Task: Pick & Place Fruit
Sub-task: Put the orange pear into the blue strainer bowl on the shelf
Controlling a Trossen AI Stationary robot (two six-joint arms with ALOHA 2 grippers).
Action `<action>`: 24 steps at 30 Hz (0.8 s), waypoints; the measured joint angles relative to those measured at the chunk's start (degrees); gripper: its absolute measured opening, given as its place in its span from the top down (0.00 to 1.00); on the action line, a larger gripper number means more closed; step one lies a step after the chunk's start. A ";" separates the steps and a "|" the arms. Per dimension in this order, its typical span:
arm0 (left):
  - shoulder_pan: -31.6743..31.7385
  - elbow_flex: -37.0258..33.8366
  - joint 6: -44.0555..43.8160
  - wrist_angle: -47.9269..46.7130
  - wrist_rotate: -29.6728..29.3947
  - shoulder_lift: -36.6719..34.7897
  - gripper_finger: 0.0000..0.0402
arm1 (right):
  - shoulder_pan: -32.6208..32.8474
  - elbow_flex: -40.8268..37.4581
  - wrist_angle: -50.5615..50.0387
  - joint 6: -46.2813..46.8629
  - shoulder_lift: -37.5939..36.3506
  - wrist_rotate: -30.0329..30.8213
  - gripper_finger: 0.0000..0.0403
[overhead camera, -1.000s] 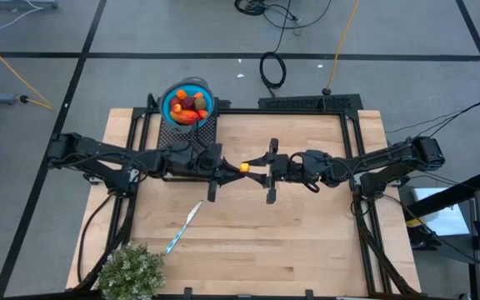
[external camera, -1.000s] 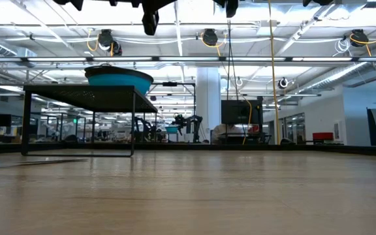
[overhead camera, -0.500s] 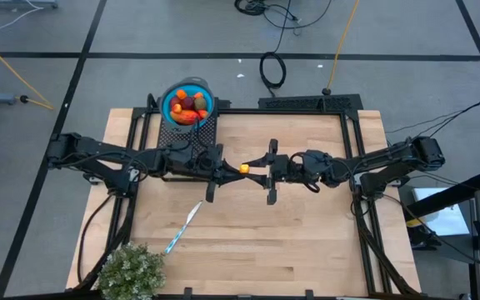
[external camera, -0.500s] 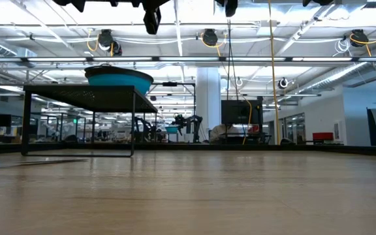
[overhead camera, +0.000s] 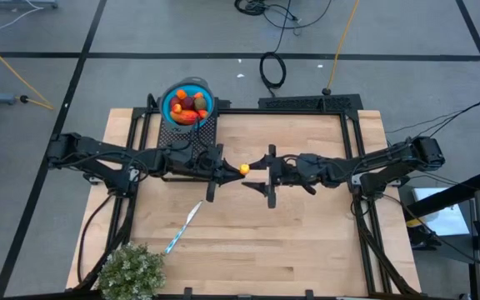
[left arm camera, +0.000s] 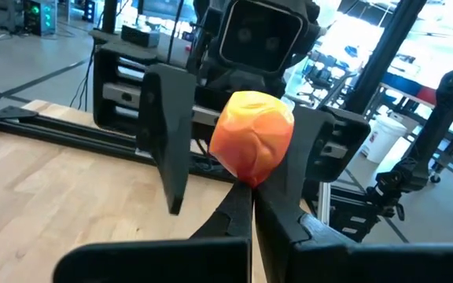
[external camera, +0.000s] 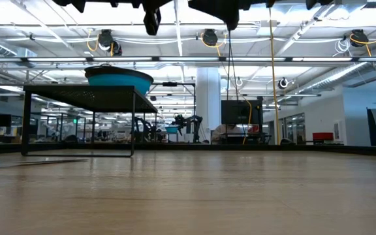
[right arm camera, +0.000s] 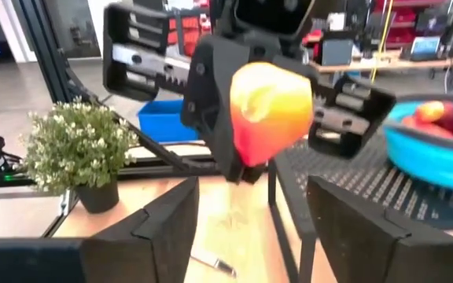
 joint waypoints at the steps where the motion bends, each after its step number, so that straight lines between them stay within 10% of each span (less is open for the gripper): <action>1: 0.07 0.00 0.00 -0.15 0.00 0.00 1.00 | 0.00 0.00 -0.59 0.42 0.00 0.01 0.43; 12: 5.63 0.00 -2.68 -5.30 -0.01 -4.62 1.00 | 1.98 0.00 -9.78 7.81 -1.18 0.04 0.43; 24: 17.70 7.13 -15.57 -33.27 0.16 -12.32 1.00 | 3.13 0.00 -14.99 7.70 -2.32 0.07 0.75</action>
